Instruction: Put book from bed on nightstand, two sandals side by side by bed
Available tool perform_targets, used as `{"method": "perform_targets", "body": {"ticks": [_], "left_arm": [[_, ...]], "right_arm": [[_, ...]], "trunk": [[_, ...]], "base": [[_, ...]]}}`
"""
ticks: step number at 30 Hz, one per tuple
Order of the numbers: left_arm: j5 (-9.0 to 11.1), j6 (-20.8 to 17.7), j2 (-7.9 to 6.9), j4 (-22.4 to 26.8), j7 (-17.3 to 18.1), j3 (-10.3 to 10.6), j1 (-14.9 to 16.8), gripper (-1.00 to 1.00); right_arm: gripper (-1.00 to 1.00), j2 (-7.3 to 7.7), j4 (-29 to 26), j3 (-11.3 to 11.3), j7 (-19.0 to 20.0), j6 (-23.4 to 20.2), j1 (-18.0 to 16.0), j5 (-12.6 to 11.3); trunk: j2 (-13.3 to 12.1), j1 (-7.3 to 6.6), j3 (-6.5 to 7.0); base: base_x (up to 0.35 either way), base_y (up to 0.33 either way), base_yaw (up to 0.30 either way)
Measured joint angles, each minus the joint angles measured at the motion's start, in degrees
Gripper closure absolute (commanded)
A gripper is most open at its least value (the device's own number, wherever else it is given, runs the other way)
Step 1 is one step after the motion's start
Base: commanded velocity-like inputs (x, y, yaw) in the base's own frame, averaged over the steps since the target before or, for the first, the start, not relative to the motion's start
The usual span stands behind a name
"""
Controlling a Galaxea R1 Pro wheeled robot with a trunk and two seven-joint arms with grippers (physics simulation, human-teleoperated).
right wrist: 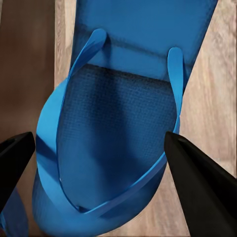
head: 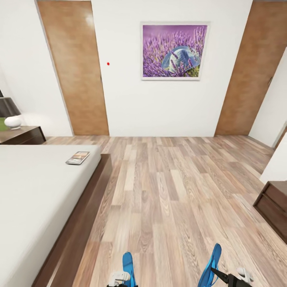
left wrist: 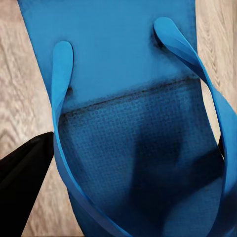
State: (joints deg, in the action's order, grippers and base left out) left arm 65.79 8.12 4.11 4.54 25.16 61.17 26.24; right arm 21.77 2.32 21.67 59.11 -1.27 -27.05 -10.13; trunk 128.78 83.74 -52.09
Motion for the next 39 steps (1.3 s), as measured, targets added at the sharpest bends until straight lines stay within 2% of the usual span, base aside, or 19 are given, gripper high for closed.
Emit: {"method": "perform_targets", "body": {"ticks": [17,29,39], "left_arm": [[0.01,0.01,-0.01,0.02,0.00,0.00,-0.01,1.00],[-0.16,0.20,-2.45,0.21,-0.34,-0.26,-0.35,1.00],[-0.17,0.20,-2.90,0.27,-0.16,-0.22,-0.36,1.00]], "right_arm": [[1.00,-0.01,0.08,-0.02,-0.19,0.00,-0.01,-0.01],[1.00,-0.10,0.10,0.09,0.00,0.00,-0.01,0.00],[1.00,-0.10,0.14,0.09,0.06,0.00,-0.01,-0.01]], "trunk": [[0.00,0.00,0.00],[0.00,0.03,0.00],[0.00,0.03,0.00]], "base": [[0.320,-0.078,-0.047],[0.000,0.000,0.000],[0.000,0.000,0.000]]}}
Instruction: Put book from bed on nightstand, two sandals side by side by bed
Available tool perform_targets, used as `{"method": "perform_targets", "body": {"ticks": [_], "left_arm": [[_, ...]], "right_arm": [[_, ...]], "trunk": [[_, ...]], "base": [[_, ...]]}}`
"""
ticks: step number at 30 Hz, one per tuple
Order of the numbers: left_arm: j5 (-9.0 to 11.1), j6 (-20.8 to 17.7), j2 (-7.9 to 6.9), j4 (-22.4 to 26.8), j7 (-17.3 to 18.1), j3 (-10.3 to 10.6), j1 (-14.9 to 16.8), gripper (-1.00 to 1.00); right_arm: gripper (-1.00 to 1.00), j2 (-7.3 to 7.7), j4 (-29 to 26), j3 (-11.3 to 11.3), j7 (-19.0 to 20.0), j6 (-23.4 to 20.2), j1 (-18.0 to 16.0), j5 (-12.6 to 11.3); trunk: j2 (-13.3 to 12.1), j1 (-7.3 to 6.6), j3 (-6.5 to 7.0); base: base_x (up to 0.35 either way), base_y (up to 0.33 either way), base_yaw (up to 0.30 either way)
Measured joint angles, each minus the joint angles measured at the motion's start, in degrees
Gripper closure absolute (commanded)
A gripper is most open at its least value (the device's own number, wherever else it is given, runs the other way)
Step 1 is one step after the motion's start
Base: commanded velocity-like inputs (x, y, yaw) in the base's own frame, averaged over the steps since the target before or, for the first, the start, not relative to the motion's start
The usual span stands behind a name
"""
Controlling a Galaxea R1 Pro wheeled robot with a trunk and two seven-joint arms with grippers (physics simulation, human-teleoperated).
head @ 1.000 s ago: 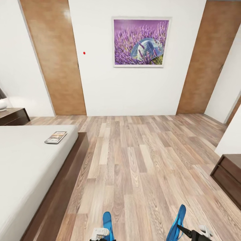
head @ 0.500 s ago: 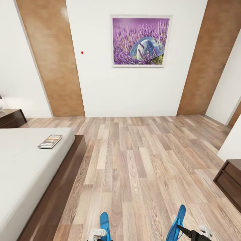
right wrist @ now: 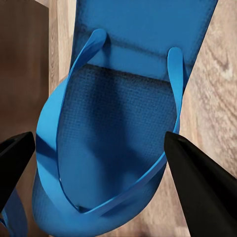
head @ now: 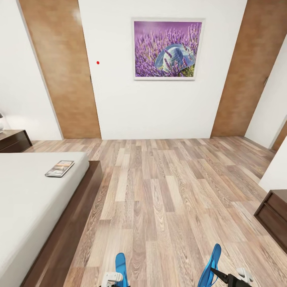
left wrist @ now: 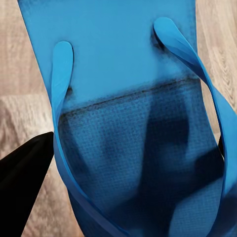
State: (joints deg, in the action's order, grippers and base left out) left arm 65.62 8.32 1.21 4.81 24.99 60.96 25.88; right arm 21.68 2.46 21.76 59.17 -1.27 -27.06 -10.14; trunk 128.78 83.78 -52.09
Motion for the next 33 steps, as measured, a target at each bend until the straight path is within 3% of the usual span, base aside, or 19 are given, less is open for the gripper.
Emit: {"method": "perform_targets", "body": {"ticks": [6,10,11,12,33], "left_arm": [[0.01,-0.01,-0.10,0.02,1.07,0.01,0.00,1.00],[0.07,-0.11,-1.37,-0.13,2.53,-0.11,0.02,1.00],[0.13,-0.18,-2.70,-0.14,9.23,0.03,0.02,1.00],[0.25,-0.22,-3.03,-0.16,9.85,-0.14,0.02,1.00],[0.54,-0.15,-3.48,-0.17,10.41,-0.17,0.02,1.00]], "right_arm": [[1.00,0.00,-0.02,0.00,0.00,0.00,0.00,0.00],[1.00,0.00,0.00,0.00,0.00,0.00,0.00,0.01],[1.00,0.00,0.00,0.00,0.00,0.00,0.00,0.01],[1.00,0.00,-0.02,0.01,0.00,0.00,0.00,0.01],[1.00,0.00,-0.02,0.01,-0.03,0.00,0.00,0.00]], "trunk": [[0.00,0.00,0.00],[0.00,0.00,0.00],[0.00,0.00,0.00],[0.00,0.00,0.00],[0.00,0.00,0.00]], "base": [[0.000,0.000,0.000],[0.000,0.000,0.000],[0.000,0.000,0.000],[0.000,0.000,0.000],[0.000,0.000,0.000]]}}
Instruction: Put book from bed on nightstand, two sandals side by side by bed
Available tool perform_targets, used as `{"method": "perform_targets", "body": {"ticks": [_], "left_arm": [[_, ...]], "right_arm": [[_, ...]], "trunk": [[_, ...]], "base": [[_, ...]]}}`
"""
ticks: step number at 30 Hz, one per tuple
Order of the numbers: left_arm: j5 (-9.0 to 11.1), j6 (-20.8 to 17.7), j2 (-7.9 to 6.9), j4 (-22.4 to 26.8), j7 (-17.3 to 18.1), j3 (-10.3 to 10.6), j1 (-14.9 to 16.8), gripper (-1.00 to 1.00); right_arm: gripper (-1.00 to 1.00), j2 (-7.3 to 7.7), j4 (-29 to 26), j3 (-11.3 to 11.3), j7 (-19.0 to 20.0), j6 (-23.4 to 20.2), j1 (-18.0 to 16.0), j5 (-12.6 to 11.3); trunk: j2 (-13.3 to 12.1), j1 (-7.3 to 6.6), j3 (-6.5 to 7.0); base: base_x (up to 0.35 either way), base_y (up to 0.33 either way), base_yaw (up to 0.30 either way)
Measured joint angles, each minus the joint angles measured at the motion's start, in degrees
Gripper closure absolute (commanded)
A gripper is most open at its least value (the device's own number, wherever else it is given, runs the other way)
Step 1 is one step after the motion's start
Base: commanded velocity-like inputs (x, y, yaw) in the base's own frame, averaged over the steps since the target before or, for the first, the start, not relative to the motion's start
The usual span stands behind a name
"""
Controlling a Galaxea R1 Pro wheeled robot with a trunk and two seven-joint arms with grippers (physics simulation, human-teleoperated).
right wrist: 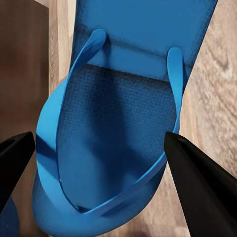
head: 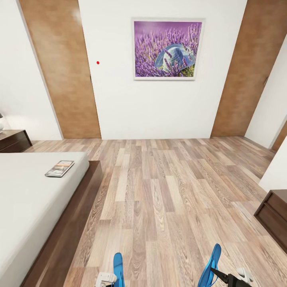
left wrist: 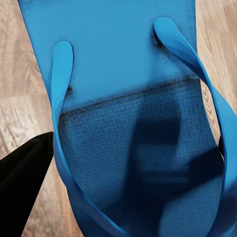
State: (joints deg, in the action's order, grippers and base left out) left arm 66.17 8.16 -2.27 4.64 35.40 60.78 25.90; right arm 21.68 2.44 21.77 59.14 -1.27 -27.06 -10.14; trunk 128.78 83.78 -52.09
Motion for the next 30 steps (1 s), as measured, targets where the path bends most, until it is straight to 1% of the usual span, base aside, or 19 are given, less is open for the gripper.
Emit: {"method": "perform_targets", "body": {"ticks": [28,30], "left_arm": [[0.02,0.00,0.11,0.00,-0.07,-0.04,0.00,1.00],[0.04,0.00,0.16,0.01,-0.10,-0.12,0.00,1.00]], "right_arm": [[1.00,0.00,-0.03,0.00,0.03,0.00,0.00,0.01],[1.00,0.00,-0.04,0.08,0.03,0.00,0.00,0.00]], "trunk": [[0.00,0.00,0.00],[-0.79,-0.43,0.36]], "base": [[0.000,0.000,0.000],[0.000,0.000,0.000]]}}
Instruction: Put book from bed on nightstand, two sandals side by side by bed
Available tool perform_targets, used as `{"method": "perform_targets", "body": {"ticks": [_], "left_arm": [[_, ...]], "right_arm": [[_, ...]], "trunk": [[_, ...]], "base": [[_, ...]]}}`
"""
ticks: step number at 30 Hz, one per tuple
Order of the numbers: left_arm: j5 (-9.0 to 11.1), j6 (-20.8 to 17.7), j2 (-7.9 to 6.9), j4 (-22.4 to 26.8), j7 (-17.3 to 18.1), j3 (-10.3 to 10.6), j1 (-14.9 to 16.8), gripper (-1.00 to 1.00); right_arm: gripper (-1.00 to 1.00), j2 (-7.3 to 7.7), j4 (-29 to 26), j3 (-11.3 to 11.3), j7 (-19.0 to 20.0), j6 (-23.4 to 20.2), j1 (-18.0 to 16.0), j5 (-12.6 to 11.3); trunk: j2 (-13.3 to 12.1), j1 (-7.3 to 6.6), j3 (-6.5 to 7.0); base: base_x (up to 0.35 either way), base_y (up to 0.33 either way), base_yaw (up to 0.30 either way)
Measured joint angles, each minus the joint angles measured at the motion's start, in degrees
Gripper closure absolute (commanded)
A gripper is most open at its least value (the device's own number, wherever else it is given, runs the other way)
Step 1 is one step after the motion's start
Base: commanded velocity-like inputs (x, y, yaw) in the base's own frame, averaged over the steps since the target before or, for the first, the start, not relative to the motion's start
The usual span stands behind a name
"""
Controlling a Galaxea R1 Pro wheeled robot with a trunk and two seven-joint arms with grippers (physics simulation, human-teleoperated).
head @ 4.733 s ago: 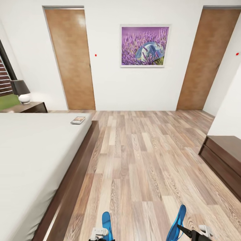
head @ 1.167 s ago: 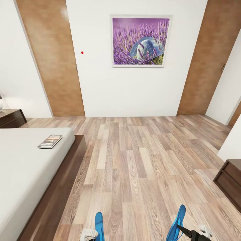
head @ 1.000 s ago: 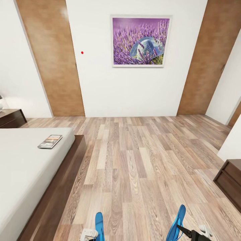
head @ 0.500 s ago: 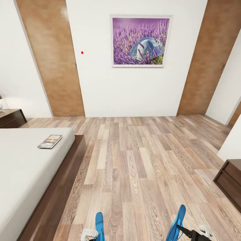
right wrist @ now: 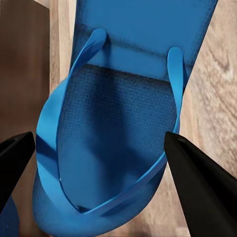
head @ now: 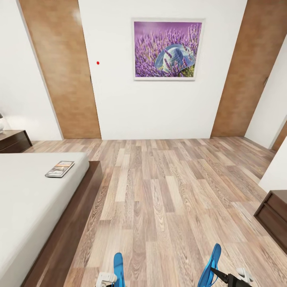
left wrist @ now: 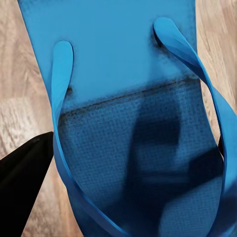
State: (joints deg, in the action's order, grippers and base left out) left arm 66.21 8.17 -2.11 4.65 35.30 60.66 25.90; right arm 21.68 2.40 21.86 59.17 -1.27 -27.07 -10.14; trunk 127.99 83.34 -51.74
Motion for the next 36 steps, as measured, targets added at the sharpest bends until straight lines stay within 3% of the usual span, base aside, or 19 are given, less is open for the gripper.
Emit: {"method": "perform_targets", "body": {"ticks": [24,36], "left_arm": [[0.00,0.00,0.03,0.00,-0.07,0.04,0.00,1.00],[-0.02,0.00,0.03,-0.01,-0.07,0.08,0.00,1.00]], "right_arm": [[1.00,0.00,0.00,-0.02,-0.09,0.00,0.00,0.00],[1.00,0.00,0.01,-0.15,-0.07,0.00,0.01,0.01]], "trunk": [[-8.02,-4.39,3.59],[-8.04,-4.41,3.59]], "base": [[0.000,0.000,0.000],[0.018,0.000,0.000]]}}
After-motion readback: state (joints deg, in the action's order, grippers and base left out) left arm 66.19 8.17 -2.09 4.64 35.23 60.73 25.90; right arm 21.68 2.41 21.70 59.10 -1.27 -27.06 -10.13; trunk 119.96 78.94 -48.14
